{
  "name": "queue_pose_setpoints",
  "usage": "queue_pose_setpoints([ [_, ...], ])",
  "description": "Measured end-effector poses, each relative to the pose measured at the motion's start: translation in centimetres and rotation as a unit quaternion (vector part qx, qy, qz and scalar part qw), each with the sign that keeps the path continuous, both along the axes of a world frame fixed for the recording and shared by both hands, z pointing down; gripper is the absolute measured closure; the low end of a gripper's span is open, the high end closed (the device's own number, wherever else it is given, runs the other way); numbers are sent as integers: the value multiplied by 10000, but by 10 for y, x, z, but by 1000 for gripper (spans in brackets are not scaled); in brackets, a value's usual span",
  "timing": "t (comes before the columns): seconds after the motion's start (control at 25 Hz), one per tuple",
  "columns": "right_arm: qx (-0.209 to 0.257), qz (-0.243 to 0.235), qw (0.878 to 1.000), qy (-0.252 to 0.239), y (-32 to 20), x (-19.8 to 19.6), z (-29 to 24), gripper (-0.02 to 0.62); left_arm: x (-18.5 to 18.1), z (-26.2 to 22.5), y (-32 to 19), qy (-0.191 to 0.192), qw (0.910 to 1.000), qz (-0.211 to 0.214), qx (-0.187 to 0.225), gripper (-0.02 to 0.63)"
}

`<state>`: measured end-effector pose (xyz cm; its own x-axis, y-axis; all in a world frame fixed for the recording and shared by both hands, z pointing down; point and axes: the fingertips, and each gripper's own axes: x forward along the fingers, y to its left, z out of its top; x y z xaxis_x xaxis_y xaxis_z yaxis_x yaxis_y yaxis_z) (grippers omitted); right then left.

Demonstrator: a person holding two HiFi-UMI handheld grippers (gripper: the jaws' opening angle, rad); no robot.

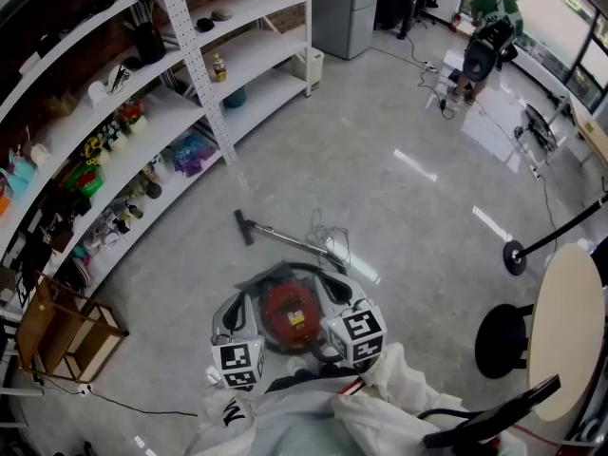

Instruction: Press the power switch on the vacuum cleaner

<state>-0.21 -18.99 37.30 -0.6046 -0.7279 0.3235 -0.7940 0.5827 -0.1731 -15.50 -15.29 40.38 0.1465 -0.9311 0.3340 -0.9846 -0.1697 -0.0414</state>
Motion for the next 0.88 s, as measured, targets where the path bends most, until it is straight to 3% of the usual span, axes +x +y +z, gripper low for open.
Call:
queue_pose_setpoints([
  [0.88, 121, 419, 9989, 162, 53, 10, -16, 594, 15, -6, 33, 301, 9986, 433, 95, 606],
])
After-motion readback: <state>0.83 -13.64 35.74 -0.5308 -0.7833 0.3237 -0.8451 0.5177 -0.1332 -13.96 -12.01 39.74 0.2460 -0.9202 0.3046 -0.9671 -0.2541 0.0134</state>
